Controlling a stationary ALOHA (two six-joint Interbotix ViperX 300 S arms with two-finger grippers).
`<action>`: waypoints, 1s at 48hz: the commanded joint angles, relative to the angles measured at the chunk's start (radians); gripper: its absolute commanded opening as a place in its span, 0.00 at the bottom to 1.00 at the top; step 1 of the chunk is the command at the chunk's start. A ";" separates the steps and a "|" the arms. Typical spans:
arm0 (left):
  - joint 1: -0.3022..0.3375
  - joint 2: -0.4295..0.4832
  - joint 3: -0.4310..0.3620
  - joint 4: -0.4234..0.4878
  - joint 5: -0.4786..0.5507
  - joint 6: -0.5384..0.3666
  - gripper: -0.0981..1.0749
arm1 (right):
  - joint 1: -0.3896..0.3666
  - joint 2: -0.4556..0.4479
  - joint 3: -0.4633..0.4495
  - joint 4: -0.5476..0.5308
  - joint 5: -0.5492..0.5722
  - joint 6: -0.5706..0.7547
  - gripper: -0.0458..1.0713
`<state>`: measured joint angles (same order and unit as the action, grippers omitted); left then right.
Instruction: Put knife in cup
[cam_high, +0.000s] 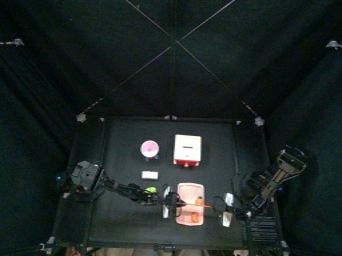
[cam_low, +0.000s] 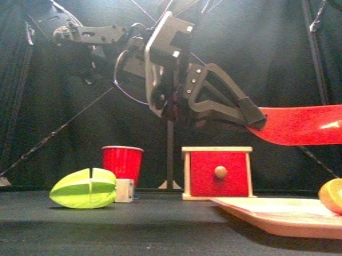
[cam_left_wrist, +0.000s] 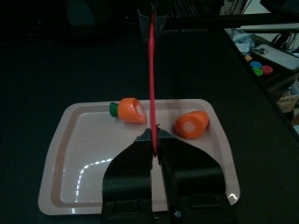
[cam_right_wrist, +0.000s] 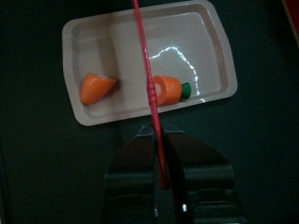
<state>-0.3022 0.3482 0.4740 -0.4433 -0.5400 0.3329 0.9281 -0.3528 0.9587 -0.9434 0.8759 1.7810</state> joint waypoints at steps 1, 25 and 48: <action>-0.005 -0.034 -0.017 -0.011 -0.018 -0.005 0.40 | -0.020 -0.020 -0.012 -0.005 0.000 0.006 0.27; 0.002 -0.101 0.055 -0.158 -0.089 -0.003 0.79 | -0.055 -0.060 -0.015 -0.005 0.002 -0.002 0.27; 0.005 -0.325 0.318 -0.229 -0.379 -0.002 0.87 | -0.179 -0.204 -0.012 -0.011 -0.002 -0.009 0.27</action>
<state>-0.3007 0.0782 0.7639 -0.6535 -0.8652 0.3298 0.7777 -0.5154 0.9587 -0.9480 0.8744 1.7733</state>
